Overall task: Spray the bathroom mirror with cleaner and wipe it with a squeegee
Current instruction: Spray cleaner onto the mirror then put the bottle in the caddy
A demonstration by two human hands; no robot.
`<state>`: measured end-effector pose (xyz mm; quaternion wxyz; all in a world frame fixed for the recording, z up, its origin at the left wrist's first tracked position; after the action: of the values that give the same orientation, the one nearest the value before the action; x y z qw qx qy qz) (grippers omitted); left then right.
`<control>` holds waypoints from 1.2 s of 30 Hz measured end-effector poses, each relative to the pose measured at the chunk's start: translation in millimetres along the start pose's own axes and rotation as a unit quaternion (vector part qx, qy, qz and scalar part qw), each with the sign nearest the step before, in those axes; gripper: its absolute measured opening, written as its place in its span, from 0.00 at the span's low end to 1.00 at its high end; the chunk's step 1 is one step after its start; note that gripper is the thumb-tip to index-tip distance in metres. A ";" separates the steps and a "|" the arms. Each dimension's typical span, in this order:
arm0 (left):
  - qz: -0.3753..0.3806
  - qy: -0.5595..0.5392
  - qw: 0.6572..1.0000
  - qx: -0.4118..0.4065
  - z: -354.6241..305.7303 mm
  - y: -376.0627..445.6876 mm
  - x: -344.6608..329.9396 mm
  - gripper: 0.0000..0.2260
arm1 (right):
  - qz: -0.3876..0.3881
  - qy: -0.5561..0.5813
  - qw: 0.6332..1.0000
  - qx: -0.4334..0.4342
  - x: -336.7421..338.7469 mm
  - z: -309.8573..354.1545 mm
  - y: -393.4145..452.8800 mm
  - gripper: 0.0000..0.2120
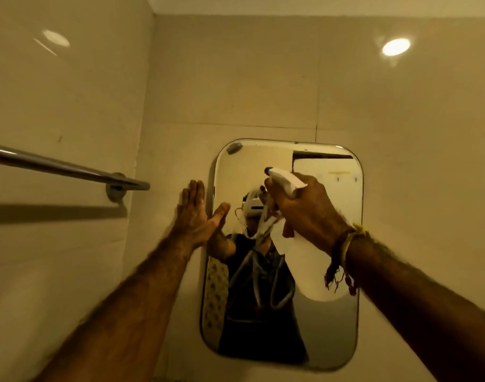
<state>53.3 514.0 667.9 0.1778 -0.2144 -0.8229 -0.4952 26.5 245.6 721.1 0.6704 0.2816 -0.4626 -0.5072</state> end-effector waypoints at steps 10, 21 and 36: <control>0.058 0.018 0.998 0.035 1.3 5.6 1.6 0.47 | -0.078 -0.006 0.996 -0.046 51.1 -16.0 7.6 0.13; 0.137 0.029 0.987 0.082 -13.4 -20.0 -18.8 0.52 | -0.243 0.030 0.959 -0.141 118.5 -62.0 -17.3 0.18; 0.149 0.053 0.987 0.002 6.0 -23.1 -10.4 0.48 | 0.035 -0.123 0.990 0.058 -51.3 13.1 -31.6 0.16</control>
<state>49.5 507.8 642.9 0.2938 -0.3075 -0.7720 -0.4723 -1.6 284.7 682.6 0.6081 0.2396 -0.5796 -0.4867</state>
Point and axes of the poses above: each hand's wrist, its own y-axis towards the middle knuckle, its own x-axis out of the back of the hand, z = x × y, the point moved 5 cm from there along y, towards the middle knuckle, and after that the axes turned 1 degree about -z, right-handed, at the moved point
